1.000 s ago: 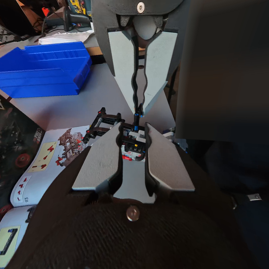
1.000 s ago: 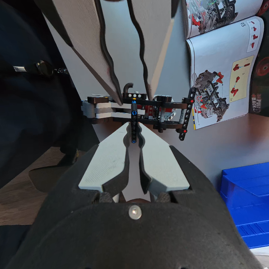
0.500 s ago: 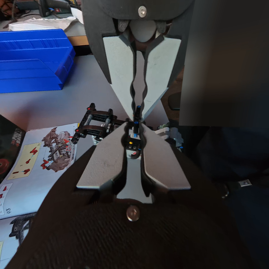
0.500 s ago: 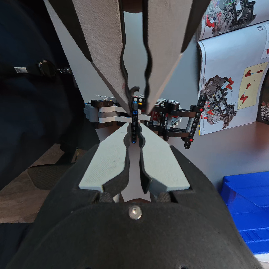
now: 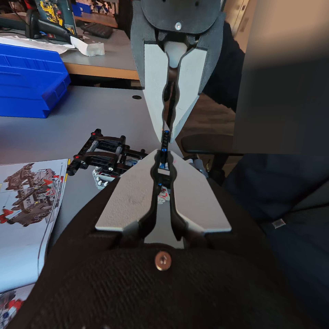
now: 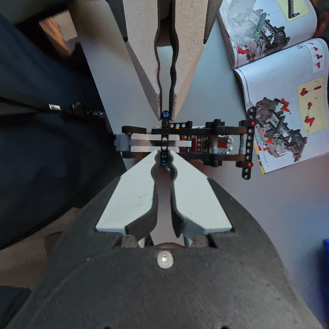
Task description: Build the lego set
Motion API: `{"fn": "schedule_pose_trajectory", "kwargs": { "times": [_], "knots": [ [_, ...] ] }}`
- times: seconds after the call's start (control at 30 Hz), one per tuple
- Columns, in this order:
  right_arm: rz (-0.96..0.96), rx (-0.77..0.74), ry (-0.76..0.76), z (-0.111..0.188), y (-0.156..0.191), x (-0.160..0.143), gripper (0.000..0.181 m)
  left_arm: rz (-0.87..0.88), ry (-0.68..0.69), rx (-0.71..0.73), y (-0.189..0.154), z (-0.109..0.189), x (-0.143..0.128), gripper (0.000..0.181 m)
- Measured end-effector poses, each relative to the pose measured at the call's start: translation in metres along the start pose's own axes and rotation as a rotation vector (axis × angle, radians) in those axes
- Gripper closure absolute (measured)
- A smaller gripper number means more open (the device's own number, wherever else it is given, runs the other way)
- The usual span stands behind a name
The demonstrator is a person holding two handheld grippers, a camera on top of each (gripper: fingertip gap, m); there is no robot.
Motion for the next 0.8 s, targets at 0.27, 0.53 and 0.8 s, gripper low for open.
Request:
{"fn": "schedule_pose_trajectory", "kwargs": {
  "times": [0.27, 0.53, 0.8],
  "knots": [
    [-0.018, -0.03, -0.064, -0.005, -0.004, -0.008, 0.177, -0.042, 0.105, 0.059, 0.005, -0.012, -0.013, 0.177],
    [-0.001, -0.047, -0.088, -0.023, -0.008, -0.01, 0.177, -0.037, 0.175, 0.111, 0.011, -0.014, -0.029, 0.177],
    [0.012, -0.064, -0.165, -0.028, -0.01, -0.011, 0.177, -0.07, 0.206, 0.116, 0.012, -0.016, -0.033, 0.177]
  ]
}}
Point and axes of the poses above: each gripper's, where its closed fingertips meet, z back along the fingers, x out of its top, y = z × x across the jaws, the point moved 1 cm from there along z, back along the fingers, and after that the axes turned 9 degrees about y, right-handed, at the moved point
